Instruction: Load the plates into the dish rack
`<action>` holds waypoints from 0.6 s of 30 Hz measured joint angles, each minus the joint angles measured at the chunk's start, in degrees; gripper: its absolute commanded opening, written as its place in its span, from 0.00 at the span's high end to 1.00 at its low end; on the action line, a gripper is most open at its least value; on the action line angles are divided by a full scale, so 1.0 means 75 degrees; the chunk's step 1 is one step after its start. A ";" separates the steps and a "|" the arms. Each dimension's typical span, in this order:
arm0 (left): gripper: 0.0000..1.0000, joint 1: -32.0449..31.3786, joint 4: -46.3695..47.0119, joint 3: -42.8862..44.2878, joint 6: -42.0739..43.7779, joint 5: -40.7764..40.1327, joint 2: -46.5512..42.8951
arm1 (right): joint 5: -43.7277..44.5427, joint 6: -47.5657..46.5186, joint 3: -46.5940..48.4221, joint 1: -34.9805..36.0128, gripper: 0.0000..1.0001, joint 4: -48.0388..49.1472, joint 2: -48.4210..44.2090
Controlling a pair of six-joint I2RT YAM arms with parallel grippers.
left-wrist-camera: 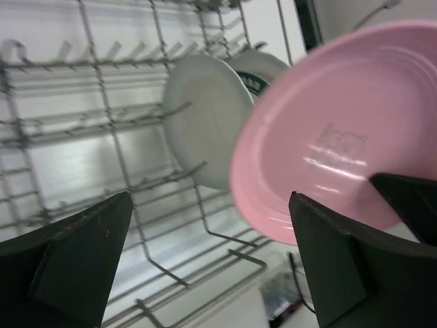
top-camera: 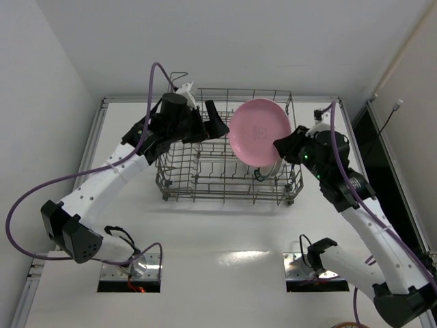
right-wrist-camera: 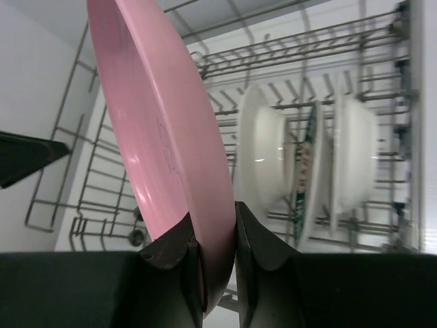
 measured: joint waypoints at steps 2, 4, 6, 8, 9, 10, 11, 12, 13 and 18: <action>0.00 -0.0003 -0.0344 0.0519 0.0204 -0.0600 0.0108 | 0.0589 -0.0026 0.0245 0.0000 1.00 -0.0565 -0.0146; 0.00 -0.0003 -0.0664 0.0927 0.0449 -0.1378 0.0134 | 0.1221 -0.0061 0.0542 0.0035 1.00 -0.1072 -0.0341; 0.00 -0.0003 -0.0793 0.1110 0.0641 -0.2235 0.0070 | 0.1746 -0.0149 0.0953 0.0052 1.00 -0.1565 -0.0440; 0.00 0.0000 -0.0831 0.1070 0.0772 -0.2978 -0.0076 | 0.2235 -0.0216 0.1518 0.0122 1.00 -0.2017 -0.0399; 0.00 0.0017 -0.0810 0.0976 0.0810 -0.3287 -0.0175 | 0.2422 -0.0242 0.1719 0.0175 1.00 -0.2133 -0.0350; 0.00 0.0064 -0.0688 0.0772 0.0839 -0.3550 -0.0315 | 0.2602 -0.0259 0.1985 0.0268 1.00 -0.2326 -0.0259; 0.00 0.0087 -0.0615 0.0565 0.0863 -0.3751 -0.0440 | 0.2780 -0.0283 0.2218 0.0373 1.00 -0.2489 -0.0140; 0.00 0.0119 -0.0568 0.0356 0.0898 -0.3963 -0.0554 | 0.2961 -0.0294 0.2474 0.0522 1.00 -0.2658 0.0032; 0.00 0.0152 -0.0533 0.0149 0.0935 -0.4237 -0.0635 | 0.3182 -0.0318 0.2774 0.0737 1.00 -0.2841 0.0283; 0.00 0.0140 -0.0399 -0.0297 0.1096 -0.5525 -0.0507 | 0.4546 -0.0341 0.5001 0.2119 1.00 -0.4182 0.2433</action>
